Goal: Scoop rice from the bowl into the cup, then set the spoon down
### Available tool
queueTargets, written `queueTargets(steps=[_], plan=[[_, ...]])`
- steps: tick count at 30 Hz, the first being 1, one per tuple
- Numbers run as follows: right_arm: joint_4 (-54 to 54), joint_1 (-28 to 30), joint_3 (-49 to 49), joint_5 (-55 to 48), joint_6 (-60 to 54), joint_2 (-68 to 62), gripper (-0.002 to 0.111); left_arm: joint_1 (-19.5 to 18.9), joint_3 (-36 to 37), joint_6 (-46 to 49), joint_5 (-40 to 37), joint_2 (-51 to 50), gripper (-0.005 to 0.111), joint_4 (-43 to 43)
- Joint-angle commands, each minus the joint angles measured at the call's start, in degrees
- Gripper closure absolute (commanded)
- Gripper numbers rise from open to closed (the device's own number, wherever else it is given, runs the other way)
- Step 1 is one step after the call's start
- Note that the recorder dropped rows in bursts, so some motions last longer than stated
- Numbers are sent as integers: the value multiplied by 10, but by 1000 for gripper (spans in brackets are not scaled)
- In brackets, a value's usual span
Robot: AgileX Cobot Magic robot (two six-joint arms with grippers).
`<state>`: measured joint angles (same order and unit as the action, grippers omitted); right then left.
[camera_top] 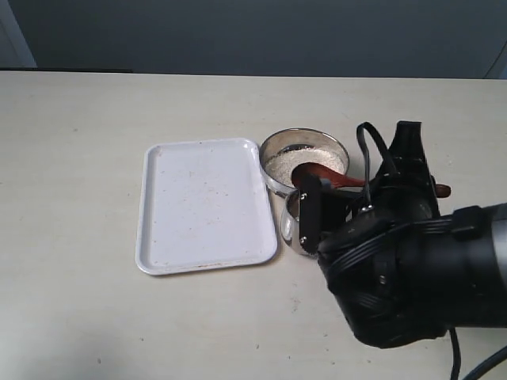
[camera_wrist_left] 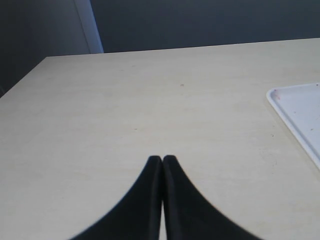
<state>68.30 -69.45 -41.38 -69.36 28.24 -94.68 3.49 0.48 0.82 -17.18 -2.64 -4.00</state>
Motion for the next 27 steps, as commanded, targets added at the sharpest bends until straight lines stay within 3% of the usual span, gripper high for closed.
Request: queueTargets(steps=[1, 10, 21, 27], plan=[[-24, 2, -3, -6, 7, 35, 109, 1, -5, -3, 5, -1, 106, 0], [-181, 2, -113, -6, -16, 59, 109, 1, -5, -3, 7, -1, 106, 0], [-438, 2, -247, 150, -197, 32, 109, 1, -5, -3, 7, -1, 106, 0], [-520, 25, -301, 173, -318, -36, 109, 1, -5, -3, 7, -1, 106, 0]])
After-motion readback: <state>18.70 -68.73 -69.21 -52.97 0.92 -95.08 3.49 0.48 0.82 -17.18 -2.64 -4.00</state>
